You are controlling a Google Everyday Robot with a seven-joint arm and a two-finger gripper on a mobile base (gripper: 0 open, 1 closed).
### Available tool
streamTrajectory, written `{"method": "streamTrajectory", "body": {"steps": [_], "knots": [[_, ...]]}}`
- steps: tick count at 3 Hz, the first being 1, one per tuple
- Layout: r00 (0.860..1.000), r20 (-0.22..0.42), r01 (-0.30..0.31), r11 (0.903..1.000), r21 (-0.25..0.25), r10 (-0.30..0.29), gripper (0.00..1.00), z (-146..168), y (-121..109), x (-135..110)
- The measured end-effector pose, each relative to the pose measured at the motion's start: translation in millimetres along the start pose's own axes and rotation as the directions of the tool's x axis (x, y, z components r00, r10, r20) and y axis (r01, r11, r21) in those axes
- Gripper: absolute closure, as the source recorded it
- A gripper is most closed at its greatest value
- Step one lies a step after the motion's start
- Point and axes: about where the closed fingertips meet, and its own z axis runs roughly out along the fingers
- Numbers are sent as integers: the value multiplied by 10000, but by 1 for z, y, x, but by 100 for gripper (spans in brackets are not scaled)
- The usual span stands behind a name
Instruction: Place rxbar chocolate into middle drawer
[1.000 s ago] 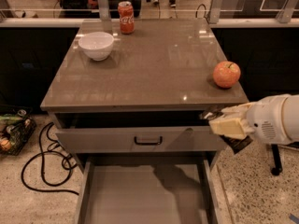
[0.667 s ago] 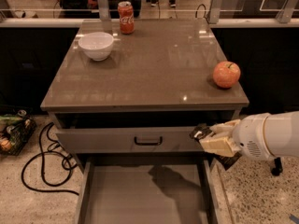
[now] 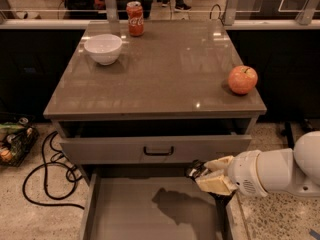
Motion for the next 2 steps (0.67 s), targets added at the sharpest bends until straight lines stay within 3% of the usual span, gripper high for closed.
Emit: {"method": "streamTrajectory", "body": {"steps": [1, 2], "knots": [[10000, 0, 1, 10000, 0, -1, 100, 0, 0, 0], [9998, -48, 194, 9992, 360, -192, 100, 17, -8, 7]]}}
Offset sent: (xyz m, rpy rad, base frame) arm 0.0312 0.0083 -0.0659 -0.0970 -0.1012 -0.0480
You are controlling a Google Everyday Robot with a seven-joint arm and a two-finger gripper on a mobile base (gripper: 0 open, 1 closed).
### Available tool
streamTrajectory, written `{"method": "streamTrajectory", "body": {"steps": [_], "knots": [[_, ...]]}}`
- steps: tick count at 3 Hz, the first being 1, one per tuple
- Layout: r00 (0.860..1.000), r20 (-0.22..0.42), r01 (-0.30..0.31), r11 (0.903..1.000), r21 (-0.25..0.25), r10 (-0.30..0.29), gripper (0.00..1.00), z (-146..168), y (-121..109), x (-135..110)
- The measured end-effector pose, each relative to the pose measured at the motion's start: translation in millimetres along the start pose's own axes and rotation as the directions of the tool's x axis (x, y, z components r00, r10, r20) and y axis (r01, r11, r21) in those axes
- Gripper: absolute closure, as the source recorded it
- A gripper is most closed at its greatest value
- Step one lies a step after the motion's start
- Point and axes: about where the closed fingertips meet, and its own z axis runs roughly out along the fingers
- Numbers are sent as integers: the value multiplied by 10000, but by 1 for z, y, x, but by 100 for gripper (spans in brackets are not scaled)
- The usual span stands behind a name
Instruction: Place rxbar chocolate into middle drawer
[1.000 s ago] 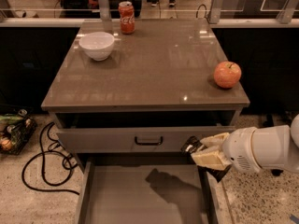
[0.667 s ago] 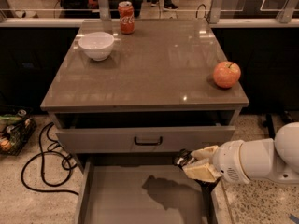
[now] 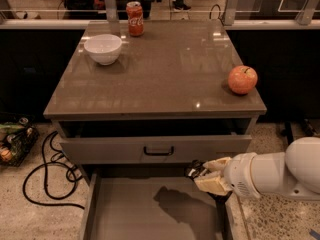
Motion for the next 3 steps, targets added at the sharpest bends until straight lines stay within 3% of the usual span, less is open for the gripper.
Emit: {"method": "streamTrajectory", "body": {"steps": [1, 2, 3], "knots": [[9980, -546, 316, 9995, 21, -314, 100, 49, -14, 37], [9868, -1505, 517, 9971, -566, -597, 100, 107, -22, 87], [9791, -1908, 495, 9925, -1119, -704, 100, 150, -24, 124]]}}
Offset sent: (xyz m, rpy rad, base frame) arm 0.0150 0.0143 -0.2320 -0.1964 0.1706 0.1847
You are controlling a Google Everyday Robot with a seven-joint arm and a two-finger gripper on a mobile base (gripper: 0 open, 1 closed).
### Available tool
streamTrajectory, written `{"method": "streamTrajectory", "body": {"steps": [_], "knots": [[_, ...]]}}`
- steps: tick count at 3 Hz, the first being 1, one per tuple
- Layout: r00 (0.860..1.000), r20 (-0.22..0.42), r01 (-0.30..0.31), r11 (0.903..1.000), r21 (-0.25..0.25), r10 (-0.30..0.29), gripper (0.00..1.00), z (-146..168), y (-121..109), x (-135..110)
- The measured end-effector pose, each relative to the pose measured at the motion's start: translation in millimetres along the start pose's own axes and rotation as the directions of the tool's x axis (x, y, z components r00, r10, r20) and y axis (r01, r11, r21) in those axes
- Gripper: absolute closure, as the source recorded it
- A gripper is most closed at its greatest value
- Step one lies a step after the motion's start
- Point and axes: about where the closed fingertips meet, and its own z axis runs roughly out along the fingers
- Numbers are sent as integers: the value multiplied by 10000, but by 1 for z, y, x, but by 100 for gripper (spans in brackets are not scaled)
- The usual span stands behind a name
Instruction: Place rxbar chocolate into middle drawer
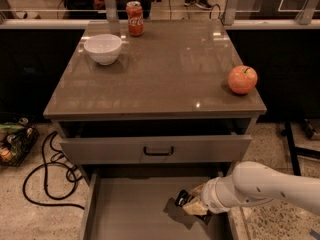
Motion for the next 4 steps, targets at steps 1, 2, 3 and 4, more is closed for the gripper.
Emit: {"method": "streamTrajectory", "body": {"steps": [1, 2, 3, 4], "knots": [[9994, -250, -267, 9990, -352, 259, 100, 34, -1, 30], [9968, -253, -775, 9960, -450, 764, 100, 59, -6, 55], [9891, 560, -1294, 9849, -1147, 1364, 100, 83, -4, 64], [9824, 813, -1559, 9780, -1386, 1681, 77, 92, -3, 77]]}}
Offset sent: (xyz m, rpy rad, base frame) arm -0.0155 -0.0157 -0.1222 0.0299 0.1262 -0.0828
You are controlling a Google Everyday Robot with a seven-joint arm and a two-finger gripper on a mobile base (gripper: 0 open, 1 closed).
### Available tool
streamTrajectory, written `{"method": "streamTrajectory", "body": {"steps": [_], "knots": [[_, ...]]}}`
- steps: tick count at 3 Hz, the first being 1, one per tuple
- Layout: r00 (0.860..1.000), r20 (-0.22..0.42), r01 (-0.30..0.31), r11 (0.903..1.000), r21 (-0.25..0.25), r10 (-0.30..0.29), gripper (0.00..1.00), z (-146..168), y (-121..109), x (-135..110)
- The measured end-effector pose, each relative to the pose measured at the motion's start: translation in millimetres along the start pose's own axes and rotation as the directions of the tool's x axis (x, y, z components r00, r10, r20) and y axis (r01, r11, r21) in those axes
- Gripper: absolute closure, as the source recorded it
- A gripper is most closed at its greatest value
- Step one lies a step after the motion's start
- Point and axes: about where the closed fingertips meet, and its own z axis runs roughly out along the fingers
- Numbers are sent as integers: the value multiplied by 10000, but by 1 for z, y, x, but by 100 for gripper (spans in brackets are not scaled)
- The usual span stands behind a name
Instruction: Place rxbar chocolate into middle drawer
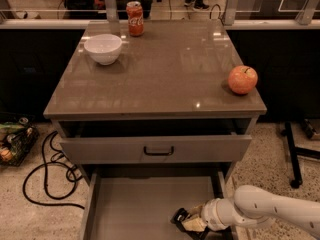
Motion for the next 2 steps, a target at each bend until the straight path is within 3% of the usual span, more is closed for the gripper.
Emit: {"method": "streamTrajectory", "body": {"steps": [2], "knots": [[10000, 2, -10, 10000, -72, 10, 30, 3, 2, 1]]}}
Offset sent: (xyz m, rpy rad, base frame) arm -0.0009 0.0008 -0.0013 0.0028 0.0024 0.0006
